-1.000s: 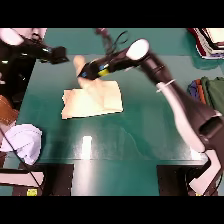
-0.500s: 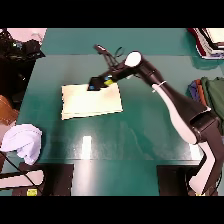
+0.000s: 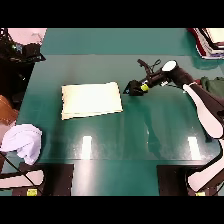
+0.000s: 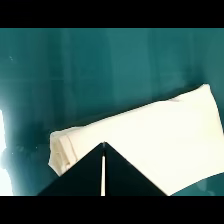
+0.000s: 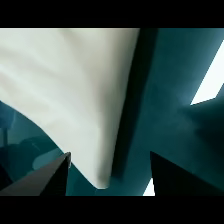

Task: Fold the shirts.

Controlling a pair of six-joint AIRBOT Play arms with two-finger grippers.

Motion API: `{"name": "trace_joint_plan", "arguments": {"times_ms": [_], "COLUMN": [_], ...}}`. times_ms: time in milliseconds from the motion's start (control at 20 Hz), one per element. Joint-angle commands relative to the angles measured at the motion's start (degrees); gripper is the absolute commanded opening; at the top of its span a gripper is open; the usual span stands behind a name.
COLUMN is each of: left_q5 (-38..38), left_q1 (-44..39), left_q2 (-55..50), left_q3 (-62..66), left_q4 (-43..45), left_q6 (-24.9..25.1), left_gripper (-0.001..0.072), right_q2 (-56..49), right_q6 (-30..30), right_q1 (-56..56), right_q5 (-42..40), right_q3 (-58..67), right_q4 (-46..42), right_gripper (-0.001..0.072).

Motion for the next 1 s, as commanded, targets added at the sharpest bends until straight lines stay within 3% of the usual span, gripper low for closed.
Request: {"name": "trace_joint_plan", "arguments": {"times_ms": [0,300,350,450,500,700,950], "left_q5": [1.77,2.14,1.79,0.63,0.68,0.68,0.83], "left_q1": [-1.77,-4.0,-4.02,-4.02,-4.39,-8.55,-14.88], "left_q2": [-0.02,0.0,-0.02,0.0,0.0,0.0,0.0], "left_q3": [-0.04,-0.04,-0.04,-0.04,-0.04,-0.04,-0.04], "left_q4": [-0.13,-0.57,-0.61,-0.66,-0.7,-0.55,-0.55], "left_q6": [0.9,0.87,0.87,0.87,0.87,0.87,0.98], "left_gripper": [0.0022,0.0023,0.0022,0.0021,0.0022,0.0022,0.0022], "right_q2": [-1.57,-9.51,-10.56,-12.0,-12.11,-9.09,1.99], "right_q6": [0.13,0.09,0.09,0.07,0.09,1.95,5.31], "right_q1": [0.81,9.6,10.47,11.65,11.82,7.37,-9.11], "right_q5": [-4.02,-7.78,-8.02,-9.01,-9.46,-6.64,-0.59], "right_q3": [-3.78,5.18,7.48,11.56,13.03,17.57,17.55], "right_q4": [3.82,8.48,8.41,6.93,5.77,-1.27,-14.6], "right_gripper": [0.0585,0.057,0.0472,0.0101,0.0016,0.0015,0.0015]}}
